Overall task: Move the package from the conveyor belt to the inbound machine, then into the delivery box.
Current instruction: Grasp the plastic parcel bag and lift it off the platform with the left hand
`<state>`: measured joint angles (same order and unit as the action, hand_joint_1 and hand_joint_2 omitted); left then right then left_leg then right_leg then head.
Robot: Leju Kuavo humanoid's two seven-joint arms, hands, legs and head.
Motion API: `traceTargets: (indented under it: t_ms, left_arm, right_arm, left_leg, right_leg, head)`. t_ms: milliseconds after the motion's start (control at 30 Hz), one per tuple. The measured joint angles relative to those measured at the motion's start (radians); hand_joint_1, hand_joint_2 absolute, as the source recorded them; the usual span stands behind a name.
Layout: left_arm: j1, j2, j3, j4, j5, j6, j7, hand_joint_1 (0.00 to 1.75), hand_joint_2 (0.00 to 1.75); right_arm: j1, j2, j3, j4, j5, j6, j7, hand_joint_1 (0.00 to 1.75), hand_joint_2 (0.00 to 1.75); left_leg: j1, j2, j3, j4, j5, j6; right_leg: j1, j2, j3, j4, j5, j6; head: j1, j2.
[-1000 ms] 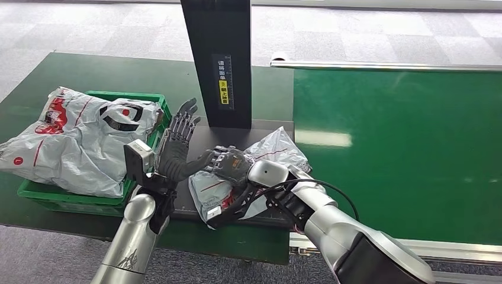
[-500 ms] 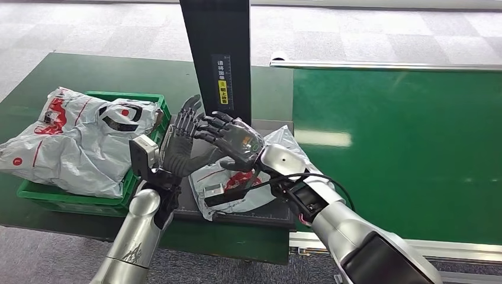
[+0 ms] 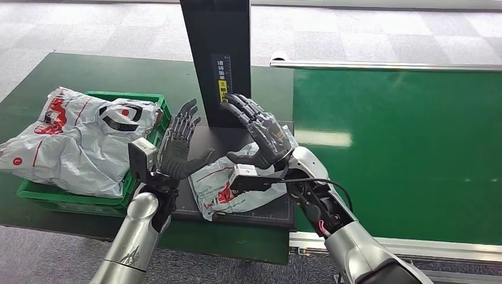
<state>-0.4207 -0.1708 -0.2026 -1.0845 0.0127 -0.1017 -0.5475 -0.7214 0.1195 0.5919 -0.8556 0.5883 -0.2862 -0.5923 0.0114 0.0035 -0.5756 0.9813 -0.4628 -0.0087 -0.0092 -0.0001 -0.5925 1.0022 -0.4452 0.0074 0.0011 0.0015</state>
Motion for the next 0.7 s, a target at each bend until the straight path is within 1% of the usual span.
traceTargets:
  t_ms: [67,133,267,333,433,533,600,700]
  left_arm:
    - [0.001,0.003,0.004,0.000,0.009,-0.002,0.006,0.00,1.75]
    - [0.005,0.007,0.008,-0.003,0.014,-0.001,0.008,0.00,1.75]
    - [0.016,0.014,0.013,-0.005,0.012,-0.003,0.008,0.00,1.75]
    - [0.021,0.018,0.011,-0.002,0.003,-0.010,0.008,0.00,1.75]
    - [0.025,0.023,-0.004,0.016,-0.031,-0.023,0.016,0.00,1.75]
    - [0.018,0.028,-0.038,0.063,-0.111,-0.012,0.060,0.00,1.75]
    - [0.007,0.030,-0.067,0.104,-0.179,0.009,0.098,0.00,1.75]
    - [-0.018,0.031,-0.109,0.172,-0.267,0.056,0.159,0.00,1.75]
  right_arm:
    - [0.033,-0.011,-0.051,-0.036,-0.068,0.005,0.000,0.00,1.75]
    - [0.071,-0.018,-0.117,-0.071,-0.201,0.057,0.000,0.00,1.75]
    - [0.135,-0.021,-0.267,-0.115,-0.559,0.271,0.034,0.00,1.75]
    - [0.152,-0.023,-0.328,-0.120,-0.674,0.332,0.055,0.00,1.75]
    - [0.167,-0.022,-0.392,-0.120,-0.783,0.322,0.073,0.00,1.75]
    - [0.171,-0.019,-0.424,-0.120,-0.867,0.300,0.096,0.00,1.75]
    - [0.171,-0.018,-0.432,-0.120,-0.892,0.289,0.109,0.00,1.75]
    - [0.171,-0.017,-0.433,-0.119,-0.887,0.275,0.115,0.00,1.75]
  left_leg:
    - [0.000,0.000,0.000,0.000,0.000,0.000]
    - [0.000,-0.001,0.000,0.000,0.000,0.000]
    - [0.000,-0.001,0.000,0.000,0.000,0.000]
    - [0.000,-0.001,0.000,0.000,0.000,0.000]
    - [0.000,-0.001,0.000,0.000,0.000,0.000]
    - [0.000,-0.001,0.000,0.000,0.000,0.000]
    - [0.000,0.000,0.000,0.000,0.000,0.000]
    - [0.000,0.000,0.000,0.000,0.000,0.000]
  right_leg:
    - [0.000,0.000,0.000,0.000,0.000,0.000]
    - [0.000,0.000,0.000,0.000,0.000,0.000]
    - [0.000,0.000,0.000,0.000,0.000,0.000]
    - [0.000,0.000,0.000,0.000,0.000,0.000]
    - [0.000,0.000,0.000,0.000,0.000,0.000]
    - [0.000,0.000,0.000,0.000,0.000,0.000]
    - [0.000,0.000,0.000,0.000,0.000,0.000]
    - [0.000,0.000,0.000,0.000,0.000,0.000]
  head:
    - [0.000,0.000]
    - [0.000,0.000]
    - [0.000,0.000]
    - [0.000,0.000]
    - [0.000,0.000]
    - [0.000,0.000]
    - [0.000,0.000]
    - [0.000,0.000]
